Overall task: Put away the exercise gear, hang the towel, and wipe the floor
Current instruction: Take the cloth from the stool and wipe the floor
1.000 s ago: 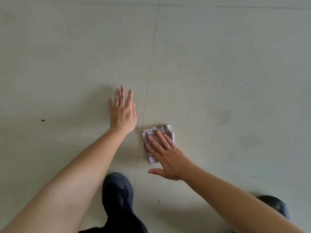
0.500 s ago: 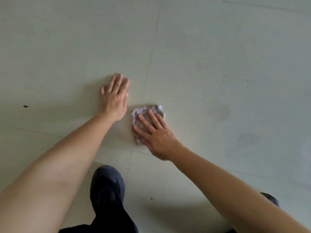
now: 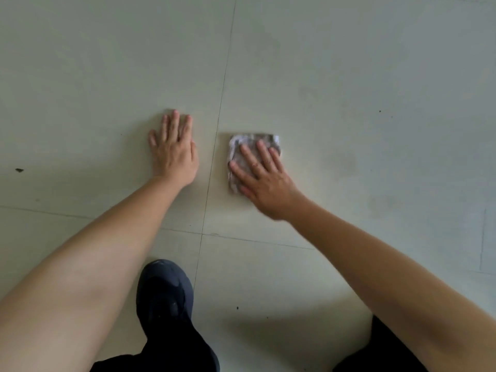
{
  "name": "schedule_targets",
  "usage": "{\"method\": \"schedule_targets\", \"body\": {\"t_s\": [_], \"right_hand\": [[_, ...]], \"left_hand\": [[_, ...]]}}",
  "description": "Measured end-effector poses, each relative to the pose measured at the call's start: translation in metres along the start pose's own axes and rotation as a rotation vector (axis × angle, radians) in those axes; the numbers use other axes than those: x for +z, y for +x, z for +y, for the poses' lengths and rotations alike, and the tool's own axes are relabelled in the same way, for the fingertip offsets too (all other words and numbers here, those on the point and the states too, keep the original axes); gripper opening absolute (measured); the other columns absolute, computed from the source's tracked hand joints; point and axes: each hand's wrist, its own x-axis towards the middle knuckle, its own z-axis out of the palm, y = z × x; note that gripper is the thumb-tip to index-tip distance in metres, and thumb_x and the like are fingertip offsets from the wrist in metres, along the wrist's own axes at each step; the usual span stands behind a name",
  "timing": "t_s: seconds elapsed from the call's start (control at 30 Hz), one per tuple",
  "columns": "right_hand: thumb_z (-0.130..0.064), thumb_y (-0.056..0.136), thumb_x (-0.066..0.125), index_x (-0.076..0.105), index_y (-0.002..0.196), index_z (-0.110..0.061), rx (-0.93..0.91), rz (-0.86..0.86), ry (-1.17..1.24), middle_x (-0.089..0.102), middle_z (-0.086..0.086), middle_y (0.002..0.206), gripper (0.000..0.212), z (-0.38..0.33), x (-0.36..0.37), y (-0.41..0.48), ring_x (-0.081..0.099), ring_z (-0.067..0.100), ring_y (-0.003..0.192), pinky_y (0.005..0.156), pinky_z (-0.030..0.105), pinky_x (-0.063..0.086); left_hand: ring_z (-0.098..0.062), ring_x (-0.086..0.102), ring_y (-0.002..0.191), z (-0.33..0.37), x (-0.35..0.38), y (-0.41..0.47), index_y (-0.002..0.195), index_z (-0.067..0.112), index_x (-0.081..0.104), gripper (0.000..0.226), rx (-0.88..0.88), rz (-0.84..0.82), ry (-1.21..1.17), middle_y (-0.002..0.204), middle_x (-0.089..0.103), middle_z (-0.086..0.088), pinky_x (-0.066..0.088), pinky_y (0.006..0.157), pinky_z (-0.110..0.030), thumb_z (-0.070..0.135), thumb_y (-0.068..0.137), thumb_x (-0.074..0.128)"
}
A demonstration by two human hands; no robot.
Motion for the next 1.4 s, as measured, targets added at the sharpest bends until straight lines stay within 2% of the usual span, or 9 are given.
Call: {"method": "schedule_targets", "body": {"t_s": [0.2, 0.47, 0.67, 0.77, 0.9, 1.03, 1.1, 1.27, 1.4], "right_hand": [[-0.049, 0.106, 0.034, 0.027, 0.159, -0.030, -0.513, -0.132, -0.040, 0.016, 0.010, 0.167, 0.057, -0.007, 0.006, -0.056, 0.006, 0.040, 0.154, 0.125, 0.053, 0.007], [-0.053, 0.107, 0.029, 0.026, 0.160, -0.025, 0.221, 0.068, -0.069, 0.016, 0.020, 0.166, 0.060, 0.101, -0.013, -0.041, 0.010, 0.049, 0.151, 0.121, 0.061, 0.014], [-0.047, 0.107, 0.032, 0.030, 0.158, -0.030, -0.444, -0.066, 0.038, 0.015, 0.012, 0.167, 0.053, 0.004, 0.011, -0.091, 0.005, 0.041, 0.154, 0.123, 0.057, 0.011], [-0.045, 0.105, 0.041, 0.034, 0.156, -0.028, -0.561, -0.042, 0.001, 0.022, 0.010, 0.166, 0.054, 0.033, 0.006, -0.072, 0.012, 0.037, 0.154, 0.124, 0.054, 0.013], [-0.046, 0.108, 0.038, 0.043, 0.153, -0.021, -0.110, 0.124, -0.039, 0.029, 0.023, 0.160, 0.051, 0.122, -0.013, -0.022, 0.023, 0.046, 0.149, 0.122, 0.058, 0.016], [-0.055, 0.105, 0.024, 0.018, 0.160, -0.036, 0.580, 0.092, 0.146, 0.002, 0.010, 0.169, 0.058, 0.167, -0.042, 0.006, -0.001, 0.038, 0.155, 0.125, 0.052, 0.000], [-0.049, 0.106, 0.029, 0.020, 0.160, -0.031, 0.710, 0.112, 0.198, 0.004, 0.014, 0.169, 0.058, 0.156, -0.043, 0.022, 0.000, 0.043, 0.153, 0.124, 0.057, -0.001], [-0.039, 0.104, 0.040, 0.040, 0.153, -0.021, -0.119, 0.145, 0.047, 0.029, 0.021, 0.161, 0.053, 0.046, -0.006, 0.026, 0.022, 0.050, 0.148, 0.120, 0.063, 0.017], [-0.046, 0.107, 0.034, 0.039, 0.155, -0.025, -0.420, 0.012, -0.065, 0.029, 0.016, 0.162, 0.053, 0.083, -0.013, 0.042, 0.022, 0.041, 0.151, 0.123, 0.055, 0.017]], "left_hand": [[-0.036, 0.013, 0.150, 0.013, 0.003, -0.002, 0.156, 0.015, 0.023, 0.057, -0.053, 0.028, -0.006, 0.164, 0.016, -0.013, 0.013, 0.117, -0.060, 0.029, 0.101, 0.034], [-0.037, 0.012, 0.150, 0.013, 0.006, -0.003, 0.156, 0.013, 0.023, 0.058, -0.052, 0.027, 0.017, 0.164, 0.014, -0.015, 0.013, 0.117, -0.060, 0.027, 0.101, 0.036], [-0.041, 0.020, 0.147, 0.019, 0.000, 0.000, 0.154, 0.013, 0.027, 0.060, -0.031, 0.013, 0.063, 0.161, 0.019, -0.021, 0.017, 0.114, -0.063, 0.024, 0.097, 0.043], [-0.040, 0.020, 0.147, 0.027, -0.006, 0.008, 0.155, 0.014, 0.026, 0.061, 0.006, 0.018, 0.078, 0.162, 0.018, -0.019, 0.015, 0.115, -0.063, 0.025, 0.097, 0.043], [-0.037, 0.018, 0.149, 0.038, -0.006, 0.019, 0.154, 0.011, 0.026, 0.060, 0.045, 0.014, 0.065, 0.163, 0.019, -0.015, 0.018, 0.116, -0.059, 0.028, 0.098, 0.038], [-0.037, 0.021, 0.148, 0.038, -0.003, 0.016, 0.154, 0.008, 0.026, 0.060, 0.068, 0.001, 0.090, 0.163, 0.020, -0.014, 0.022, 0.115, -0.056, 0.031, 0.099, 0.033], [-0.038, 0.027, 0.145, 0.034, -0.006, 0.018, 0.152, 0.009, 0.032, 0.061, 0.082, 0.014, 0.086, 0.161, 0.026, -0.014, 0.025, 0.112, -0.057, 0.034, 0.096, 0.027], [-0.036, 0.031, 0.144, 0.029, -0.011, 0.034, 0.149, 0.016, 0.039, 0.055, 0.111, 0.081, 0.051, 0.160, 0.030, -0.013, 0.024, 0.111, -0.059, 0.031, 0.097, 0.030], [-0.032, 0.023, 0.149, 0.034, -0.010, 0.056, 0.153, 0.012, 0.030, 0.055, 0.046, 0.076, 0.008, 0.162, 0.023, -0.009, 0.021, 0.114, -0.059, 0.026, 0.100, 0.030]]}}
